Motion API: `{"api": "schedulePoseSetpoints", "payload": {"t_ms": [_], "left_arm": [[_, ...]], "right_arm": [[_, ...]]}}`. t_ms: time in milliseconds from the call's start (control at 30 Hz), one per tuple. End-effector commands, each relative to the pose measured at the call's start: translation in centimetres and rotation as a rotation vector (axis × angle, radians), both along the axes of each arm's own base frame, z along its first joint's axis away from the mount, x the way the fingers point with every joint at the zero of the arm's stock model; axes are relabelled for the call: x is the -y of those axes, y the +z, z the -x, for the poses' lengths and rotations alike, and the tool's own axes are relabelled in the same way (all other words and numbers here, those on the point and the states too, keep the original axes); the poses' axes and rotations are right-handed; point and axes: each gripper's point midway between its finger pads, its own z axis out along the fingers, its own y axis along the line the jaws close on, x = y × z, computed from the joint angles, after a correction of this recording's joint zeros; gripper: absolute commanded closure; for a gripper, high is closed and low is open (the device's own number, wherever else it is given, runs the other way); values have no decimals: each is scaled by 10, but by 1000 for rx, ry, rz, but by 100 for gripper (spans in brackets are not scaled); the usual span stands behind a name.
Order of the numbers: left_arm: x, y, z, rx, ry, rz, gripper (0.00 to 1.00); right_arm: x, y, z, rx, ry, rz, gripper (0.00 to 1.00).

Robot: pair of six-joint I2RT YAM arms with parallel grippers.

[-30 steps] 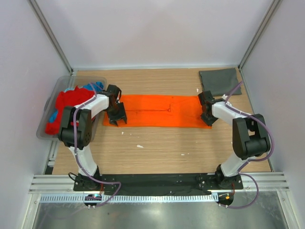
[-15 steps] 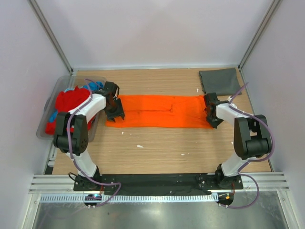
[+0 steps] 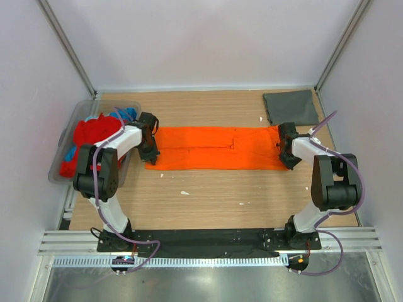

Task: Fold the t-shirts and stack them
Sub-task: Fold the tshirt

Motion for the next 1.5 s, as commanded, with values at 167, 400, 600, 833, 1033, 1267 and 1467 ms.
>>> {"api": "schedulePoseSetpoints", "payload": {"t_ms": [167, 400, 600, 833, 1033, 1267, 1467], "left_arm": [[-26, -5, -2, -3, 36, -144, 100], [-41, -6, 5, -28, 34, -268, 100], [-38, -1, 7, -33, 17, -313, 100], [-13, 64, -16, 158, -12, -173, 95], [30, 98, -52, 312, -154, 24, 95], [59, 54, -75, 190, -196, 105, 100], [44, 19, -54, 90, -140, 1, 100]], "right_arm": [[8, 6, 0, 28, -1, 15, 80], [11, 11, 0, 36, 0, 29, 80], [9, 18, -4, 52, 4, 16, 80], [-2, 68, -15, 155, -43, -59, 71], [-19, 90, -25, 239, -14, -147, 69], [-23, 102, -24, 270, 99, -138, 70], [-24, 123, -25, 316, 150, -127, 70]]}}
